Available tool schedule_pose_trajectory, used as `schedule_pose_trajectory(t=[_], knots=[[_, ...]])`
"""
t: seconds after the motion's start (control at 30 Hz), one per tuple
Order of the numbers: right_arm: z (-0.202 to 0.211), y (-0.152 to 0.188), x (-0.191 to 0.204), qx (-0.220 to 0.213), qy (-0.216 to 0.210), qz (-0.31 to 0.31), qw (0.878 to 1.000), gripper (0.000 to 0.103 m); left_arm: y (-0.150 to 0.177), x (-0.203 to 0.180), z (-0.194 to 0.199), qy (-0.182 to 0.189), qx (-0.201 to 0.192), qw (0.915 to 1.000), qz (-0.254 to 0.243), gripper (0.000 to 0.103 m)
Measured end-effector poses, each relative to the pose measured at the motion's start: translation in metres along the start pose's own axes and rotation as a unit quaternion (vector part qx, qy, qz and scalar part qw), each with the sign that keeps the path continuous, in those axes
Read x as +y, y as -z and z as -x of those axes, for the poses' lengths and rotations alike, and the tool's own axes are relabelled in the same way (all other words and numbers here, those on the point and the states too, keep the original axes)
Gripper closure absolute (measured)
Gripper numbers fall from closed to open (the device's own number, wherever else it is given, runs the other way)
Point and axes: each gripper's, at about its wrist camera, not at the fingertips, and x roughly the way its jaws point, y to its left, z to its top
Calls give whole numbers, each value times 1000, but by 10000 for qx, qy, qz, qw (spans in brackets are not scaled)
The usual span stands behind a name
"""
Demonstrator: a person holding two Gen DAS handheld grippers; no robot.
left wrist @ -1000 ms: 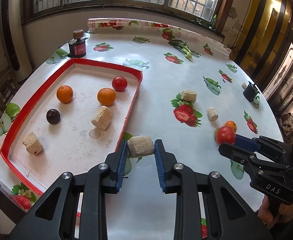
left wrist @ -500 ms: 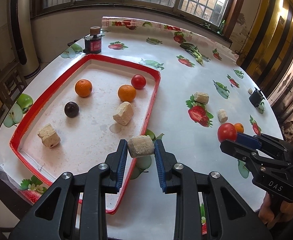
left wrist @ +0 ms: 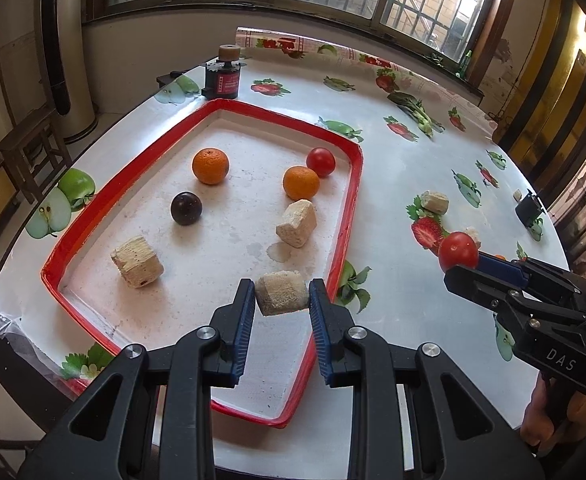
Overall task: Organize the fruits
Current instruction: 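Carry the beige cube and red tomato over the red tray, then open the left gripper to drop the cube while the right gripper releases the tomato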
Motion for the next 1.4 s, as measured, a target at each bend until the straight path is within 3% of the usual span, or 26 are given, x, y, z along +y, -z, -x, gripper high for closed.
schedule_pose_trajectory(t=[0.73,1.4], knots=[[-53,-36,36,244,-369,236,9987,70,3,59,-2,-290,58,9982,514,78],[-109,-33,61,727,-570,505,9944,70,11,78,-24,-456,352,9961,667,78]])
